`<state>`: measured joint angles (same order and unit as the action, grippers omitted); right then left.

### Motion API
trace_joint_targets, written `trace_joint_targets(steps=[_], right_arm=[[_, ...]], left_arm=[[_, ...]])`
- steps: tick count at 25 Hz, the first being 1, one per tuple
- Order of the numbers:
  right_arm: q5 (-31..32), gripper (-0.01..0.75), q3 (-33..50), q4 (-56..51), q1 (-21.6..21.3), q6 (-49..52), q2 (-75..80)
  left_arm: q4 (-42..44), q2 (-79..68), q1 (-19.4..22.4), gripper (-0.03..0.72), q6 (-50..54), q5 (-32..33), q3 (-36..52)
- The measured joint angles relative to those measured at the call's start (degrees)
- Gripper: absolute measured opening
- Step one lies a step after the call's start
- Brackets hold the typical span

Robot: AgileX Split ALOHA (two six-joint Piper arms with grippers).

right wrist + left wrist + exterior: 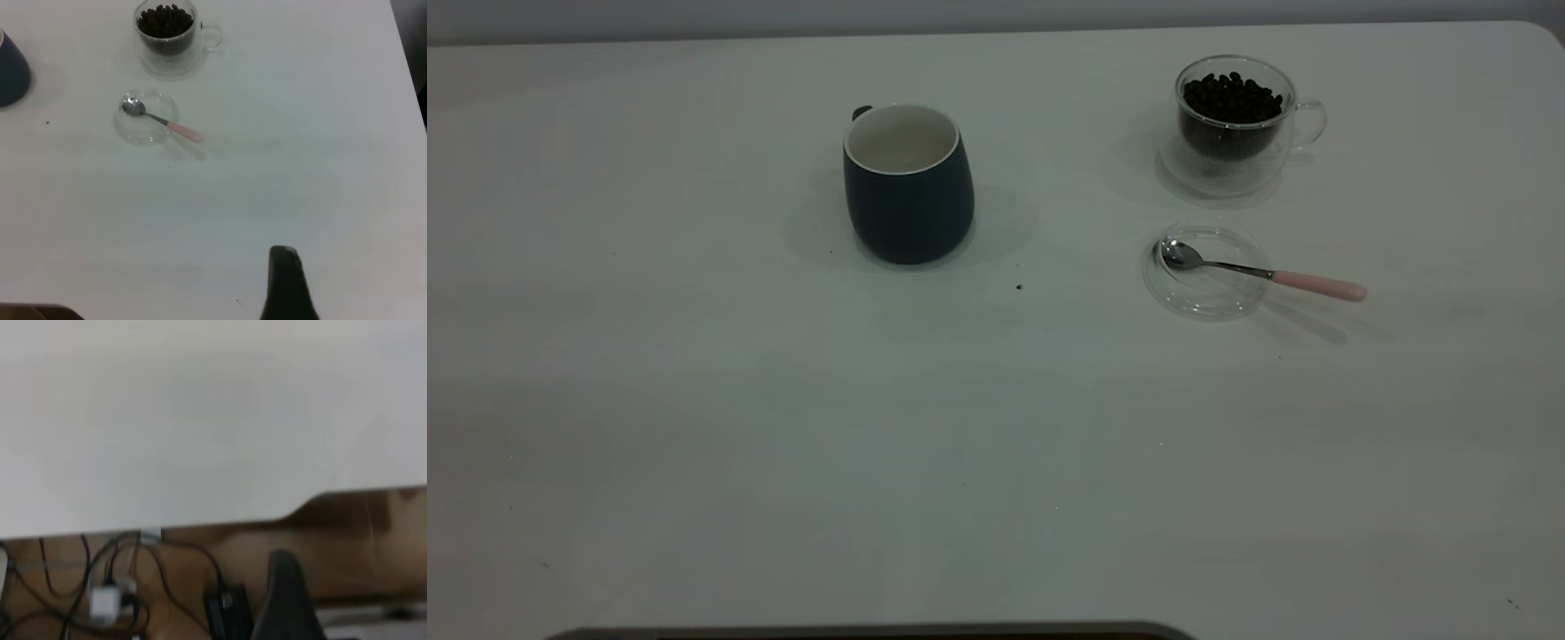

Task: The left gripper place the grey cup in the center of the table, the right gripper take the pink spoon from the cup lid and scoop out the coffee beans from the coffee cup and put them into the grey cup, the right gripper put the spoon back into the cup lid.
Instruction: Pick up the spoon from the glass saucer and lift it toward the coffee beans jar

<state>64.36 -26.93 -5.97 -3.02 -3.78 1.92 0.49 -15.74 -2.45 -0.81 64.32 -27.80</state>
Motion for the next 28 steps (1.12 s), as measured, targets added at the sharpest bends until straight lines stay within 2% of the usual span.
trace_joint_targets(steps=[11, 28], right_arm=[[0.0, 0.556, 0.0, 0.0, 0.0, 0.0, 0.0], [0.0, 0.556, 0.0, 0.0, 0.0, 0.0, 0.0]], left_arm=[[0.0, 16.1, 0.0, 0.586, 0.0, 0.5, 0.0], [0.0, 16.7, 0.0, 0.586, 0.2, 1.0, 0.0]])
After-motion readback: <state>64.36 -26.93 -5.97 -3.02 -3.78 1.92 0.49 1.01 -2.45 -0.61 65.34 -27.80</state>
